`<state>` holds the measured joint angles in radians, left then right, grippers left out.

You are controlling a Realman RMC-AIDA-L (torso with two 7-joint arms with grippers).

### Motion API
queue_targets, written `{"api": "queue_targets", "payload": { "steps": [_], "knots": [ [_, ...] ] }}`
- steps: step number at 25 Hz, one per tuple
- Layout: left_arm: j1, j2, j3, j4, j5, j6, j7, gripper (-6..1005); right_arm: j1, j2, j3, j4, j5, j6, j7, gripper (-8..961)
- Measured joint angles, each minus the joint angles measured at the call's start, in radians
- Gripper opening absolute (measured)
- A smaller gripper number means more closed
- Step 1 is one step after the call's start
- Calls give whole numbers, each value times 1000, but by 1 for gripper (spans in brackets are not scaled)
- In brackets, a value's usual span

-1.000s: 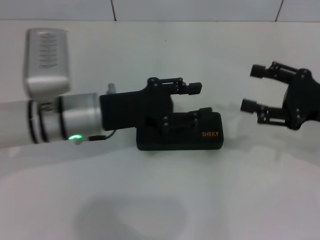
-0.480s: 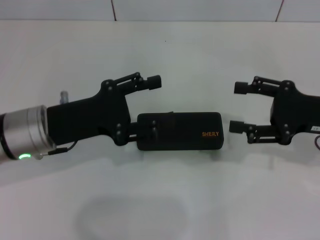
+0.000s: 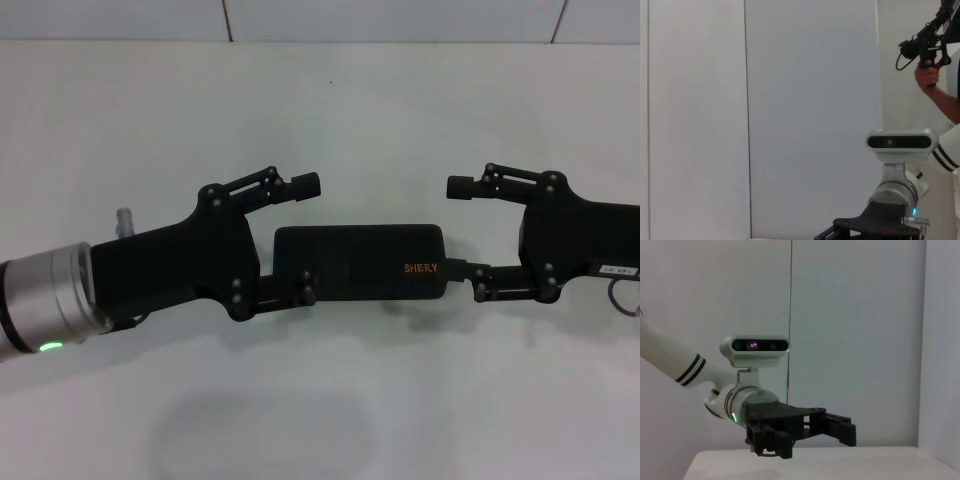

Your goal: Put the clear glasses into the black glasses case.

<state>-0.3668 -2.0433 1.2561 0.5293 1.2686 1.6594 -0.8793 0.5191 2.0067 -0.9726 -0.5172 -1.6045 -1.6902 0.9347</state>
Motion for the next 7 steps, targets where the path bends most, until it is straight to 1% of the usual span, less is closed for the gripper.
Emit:
{"api": "queue_targets", "payload": {
  "steps": [7],
  "knots": [
    [6,-9,-2,-3,0,-6,17,799,-4,4,-1,0,0,8,-10,841]
  ]
}}
